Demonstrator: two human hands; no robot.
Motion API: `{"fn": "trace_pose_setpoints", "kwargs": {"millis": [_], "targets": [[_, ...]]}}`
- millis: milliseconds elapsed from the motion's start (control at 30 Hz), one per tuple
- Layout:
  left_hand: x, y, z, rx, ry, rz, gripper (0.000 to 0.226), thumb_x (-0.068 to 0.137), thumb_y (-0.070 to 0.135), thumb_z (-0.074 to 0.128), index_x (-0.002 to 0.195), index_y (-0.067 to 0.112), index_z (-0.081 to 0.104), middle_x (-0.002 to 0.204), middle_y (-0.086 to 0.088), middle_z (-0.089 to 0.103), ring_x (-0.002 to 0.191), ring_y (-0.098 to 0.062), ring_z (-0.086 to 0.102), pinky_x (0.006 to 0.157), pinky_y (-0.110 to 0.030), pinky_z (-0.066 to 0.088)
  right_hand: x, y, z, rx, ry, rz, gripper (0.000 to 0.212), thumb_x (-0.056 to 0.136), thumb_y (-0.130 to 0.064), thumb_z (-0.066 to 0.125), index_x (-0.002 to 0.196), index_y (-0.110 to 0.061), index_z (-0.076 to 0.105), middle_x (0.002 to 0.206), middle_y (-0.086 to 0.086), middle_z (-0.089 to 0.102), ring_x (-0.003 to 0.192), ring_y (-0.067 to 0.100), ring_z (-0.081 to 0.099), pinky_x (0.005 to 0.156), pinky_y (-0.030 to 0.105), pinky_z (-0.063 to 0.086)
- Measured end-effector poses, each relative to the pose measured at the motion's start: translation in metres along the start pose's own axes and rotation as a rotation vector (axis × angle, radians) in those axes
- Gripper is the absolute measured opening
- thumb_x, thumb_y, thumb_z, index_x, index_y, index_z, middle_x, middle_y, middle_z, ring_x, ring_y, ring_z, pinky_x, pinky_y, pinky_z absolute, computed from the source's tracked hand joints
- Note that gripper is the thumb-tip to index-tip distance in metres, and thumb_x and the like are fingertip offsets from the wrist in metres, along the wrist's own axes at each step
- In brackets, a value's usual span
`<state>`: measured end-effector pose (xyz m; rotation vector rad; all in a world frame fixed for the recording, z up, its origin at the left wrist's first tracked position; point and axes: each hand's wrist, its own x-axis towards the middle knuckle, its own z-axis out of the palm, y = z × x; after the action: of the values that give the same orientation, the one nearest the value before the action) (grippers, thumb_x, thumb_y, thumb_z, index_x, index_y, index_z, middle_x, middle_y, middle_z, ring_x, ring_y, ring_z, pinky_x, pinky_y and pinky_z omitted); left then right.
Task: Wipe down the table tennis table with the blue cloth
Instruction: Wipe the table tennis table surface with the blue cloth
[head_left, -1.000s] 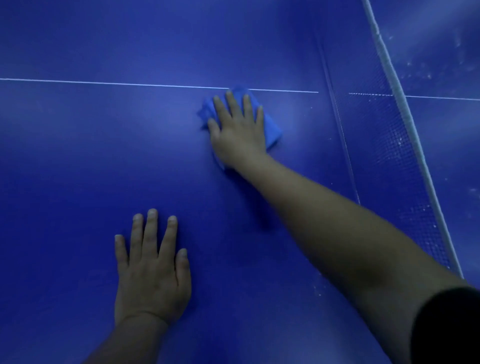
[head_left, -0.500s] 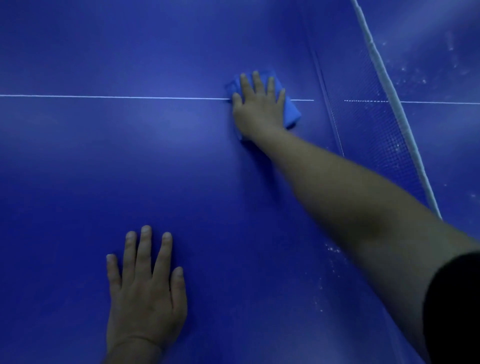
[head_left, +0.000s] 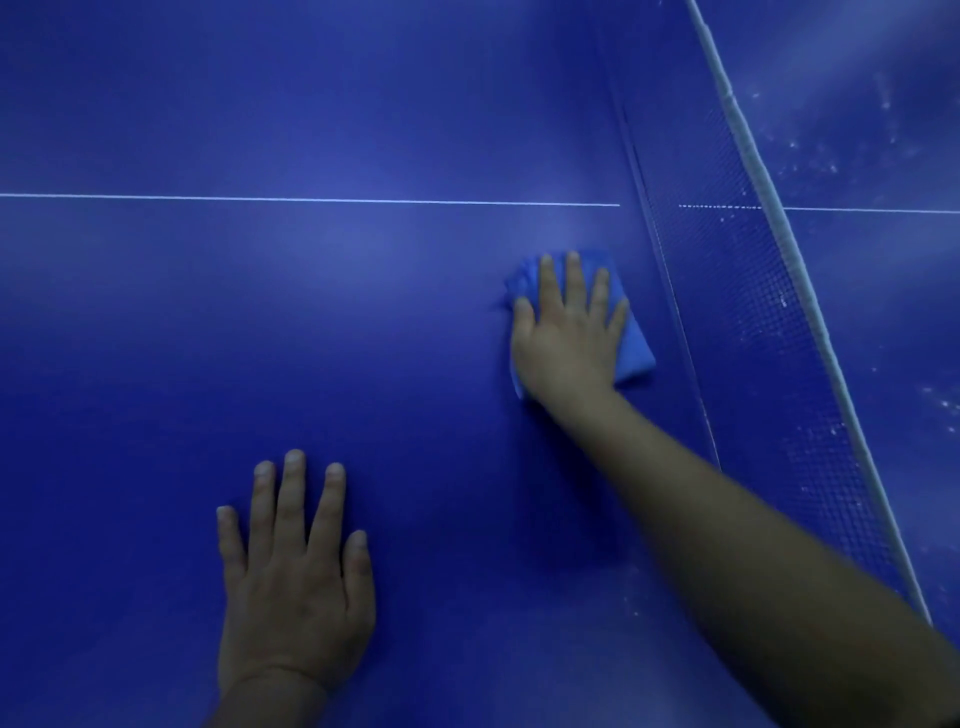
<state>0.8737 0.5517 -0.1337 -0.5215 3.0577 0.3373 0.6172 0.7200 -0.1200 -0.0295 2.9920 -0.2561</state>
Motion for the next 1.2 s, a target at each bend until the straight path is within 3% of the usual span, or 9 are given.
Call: {"fn": "trace_pose_setpoints", "kwargs": {"millis": [100, 200, 367, 500, 700, 833, 933, 1100, 1200], "targets": [[0.001, 0.001, 0.000, 0.001, 0.001, -0.009, 0.063, 0.096, 0.042, 0.031, 0.151, 0.013, 0.038, 0.163, -0.014, 0.026, 0.153, -0.033, 0.014, 0.123, -0.052, -0.003, 0.078, -0.026, -0.009, 0.033, -0.005, -0.071, 0.060, 0.103, -0.049, 0.025, 0.160, -0.031, 0.013, 0.169, -0.003, 0.006, 0.154, 0.030, 0.000, 0.122, 0.055, -0.003], [0.000, 0.001, 0.000, 0.015, -0.001, -0.008, 0.063, 0.097, 0.042, 0.030, 0.152, 0.012, 0.037, 0.163, -0.015, 0.025, 0.153, -0.033, 0.013, 0.122, -0.053, -0.001, 0.109, -0.003, -0.016, 0.045, -0.014, 0.066, 0.061, 0.103, -0.050, 0.021, 0.160, -0.031, 0.009, 0.169, -0.003, 0.002, 0.154, 0.030, -0.003, 0.122, 0.056, -0.003], [0.000, 0.000, 0.000, 0.027, -0.015, -0.010, 0.063, 0.099, 0.043, 0.028, 0.152, 0.011, 0.037, 0.163, -0.015, 0.024, 0.154, -0.034, 0.013, 0.122, -0.054, -0.001, -0.010, 0.069, -0.012, 0.049, 0.005, 0.185, 0.063, 0.103, -0.052, 0.023, 0.161, -0.031, 0.007, 0.169, -0.003, 0.001, 0.154, 0.026, -0.001, 0.123, 0.051, 0.000], [0.000, 0.001, 0.001, 0.023, -0.014, -0.013, 0.063, 0.098, 0.043, 0.028, 0.152, 0.011, 0.038, 0.163, -0.015, 0.025, 0.153, -0.034, 0.014, 0.122, -0.056, 0.001, -0.071, 0.059, -0.002, 0.005, -0.021, 0.116, 0.064, 0.104, -0.049, 0.025, 0.160, -0.029, 0.006, 0.169, 0.000, -0.002, 0.154, 0.028, -0.005, 0.122, 0.051, -0.004], [0.001, 0.001, 0.002, 0.034, 0.010, -0.007, 0.063, 0.098, 0.042, 0.029, 0.152, 0.012, 0.038, 0.163, -0.015, 0.025, 0.153, -0.033, 0.014, 0.122, -0.054, -0.001, 0.087, -0.007, -0.013, 0.047, 0.006, -0.043, 0.061, 0.103, -0.050, 0.024, 0.159, -0.031, 0.015, 0.168, -0.001, 0.007, 0.154, 0.031, 0.000, 0.122, 0.056, -0.001], [0.001, 0.001, 0.002, 0.027, 0.016, -0.014, 0.063, 0.098, 0.042, 0.028, 0.152, 0.012, 0.036, 0.163, -0.015, 0.025, 0.153, -0.033, 0.013, 0.122, -0.051, -0.004, 0.137, 0.009, -0.022, 0.040, -0.018, 0.098, 0.063, 0.101, -0.052, 0.020, 0.160, -0.032, 0.010, 0.169, -0.003, 0.002, 0.154, 0.030, -0.003, 0.122, 0.055, -0.002], [0.002, 0.001, 0.001, 0.021, 0.003, -0.021, 0.063, 0.098, 0.043, 0.028, 0.153, 0.012, 0.036, 0.163, -0.015, 0.025, 0.153, -0.034, 0.012, 0.122, -0.050, -0.006, 0.068, 0.051, -0.017, 0.049, 0.013, 0.151, 0.063, 0.102, -0.054, 0.022, 0.160, -0.032, 0.012, 0.169, -0.004, 0.005, 0.154, 0.028, 0.000, 0.123, 0.052, 0.000], [0.003, 0.004, -0.001, 0.000, -0.042, -0.038, 0.065, 0.098, 0.045, 0.025, 0.154, 0.013, 0.035, 0.164, -0.014, 0.021, 0.155, -0.031, 0.007, 0.122, -0.047, -0.011, -0.164, 0.099, 0.005, 0.003, 0.034, 0.124, 0.066, 0.099, -0.056, 0.022, 0.160, -0.030, 0.012, 0.168, 0.000, 0.009, 0.154, 0.030, 0.007, 0.123, 0.054, 0.009], [0.001, 0.005, -0.004, -0.010, -0.047, -0.045, 0.066, 0.098, 0.045, 0.024, 0.155, 0.013, 0.035, 0.165, -0.014, 0.021, 0.155, -0.031, 0.007, 0.122, -0.046, -0.013, -0.181, 0.096, 0.009, -0.027, -0.053, 0.091, 0.067, 0.098, -0.056, 0.021, 0.160, -0.029, 0.012, 0.168, 0.001, 0.008, 0.154, 0.030, 0.004, 0.122, 0.055, 0.007]]}}
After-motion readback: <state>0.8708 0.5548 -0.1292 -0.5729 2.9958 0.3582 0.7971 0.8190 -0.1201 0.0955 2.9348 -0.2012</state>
